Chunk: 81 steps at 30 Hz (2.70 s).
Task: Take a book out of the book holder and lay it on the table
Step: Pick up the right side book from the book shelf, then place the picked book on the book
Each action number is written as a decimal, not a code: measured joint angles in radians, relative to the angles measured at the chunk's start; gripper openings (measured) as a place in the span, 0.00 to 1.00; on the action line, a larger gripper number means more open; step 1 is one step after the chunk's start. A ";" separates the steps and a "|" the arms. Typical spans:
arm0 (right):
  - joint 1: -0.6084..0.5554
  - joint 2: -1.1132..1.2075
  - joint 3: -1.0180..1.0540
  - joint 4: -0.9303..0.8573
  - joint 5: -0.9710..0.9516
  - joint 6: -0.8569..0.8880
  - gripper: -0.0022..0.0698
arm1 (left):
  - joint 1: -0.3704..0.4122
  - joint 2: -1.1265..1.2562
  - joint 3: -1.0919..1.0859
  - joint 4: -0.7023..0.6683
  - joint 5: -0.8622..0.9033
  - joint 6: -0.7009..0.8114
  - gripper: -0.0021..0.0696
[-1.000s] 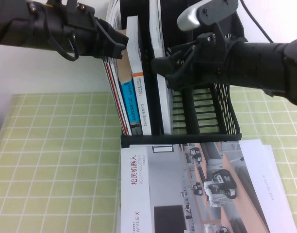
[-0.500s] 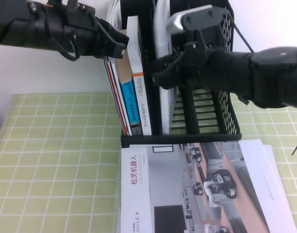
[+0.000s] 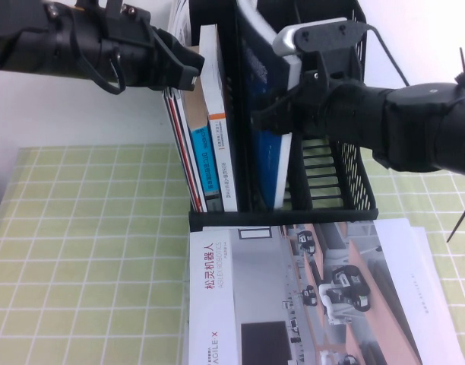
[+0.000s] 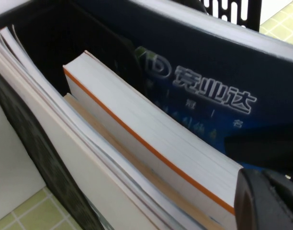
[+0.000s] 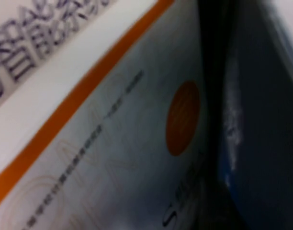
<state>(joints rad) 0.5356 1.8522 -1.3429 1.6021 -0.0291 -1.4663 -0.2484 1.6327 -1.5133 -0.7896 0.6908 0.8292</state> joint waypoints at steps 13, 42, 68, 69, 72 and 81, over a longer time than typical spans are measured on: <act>-0.001 -0.030 -0.025 -0.034 -0.004 -0.135 0.21 | 0.000 0.014 0.000 -0.029 -0.009 0.000 0.03; -0.002 -0.613 -0.111 -0.818 0.815 0.245 0.21 | 0.000 -0.492 0.000 0.356 0.204 -0.335 0.03; 0.649 -0.442 0.005 -2.131 1.045 1.072 0.21 | 0.000 -0.568 0.232 0.387 0.307 -0.549 0.03; 0.678 -0.426 0.045 -2.177 1.034 1.106 0.21 | 0.000 -0.570 0.232 0.387 0.305 -0.549 0.03; 0.735 -0.396 0.171 -2.360 0.996 1.242 0.21 | 0.000 -0.578 0.232 0.391 0.297 -0.549 0.03; 0.744 -0.356 0.336 -2.406 0.901 1.453 0.21 | 0.000 -0.600 0.232 0.403 0.293 -0.549 0.03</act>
<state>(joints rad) 1.2794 1.4958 -1.0072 -0.8038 0.8721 -0.0137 -0.2479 1.0330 -1.2814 -0.3867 0.9842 0.2799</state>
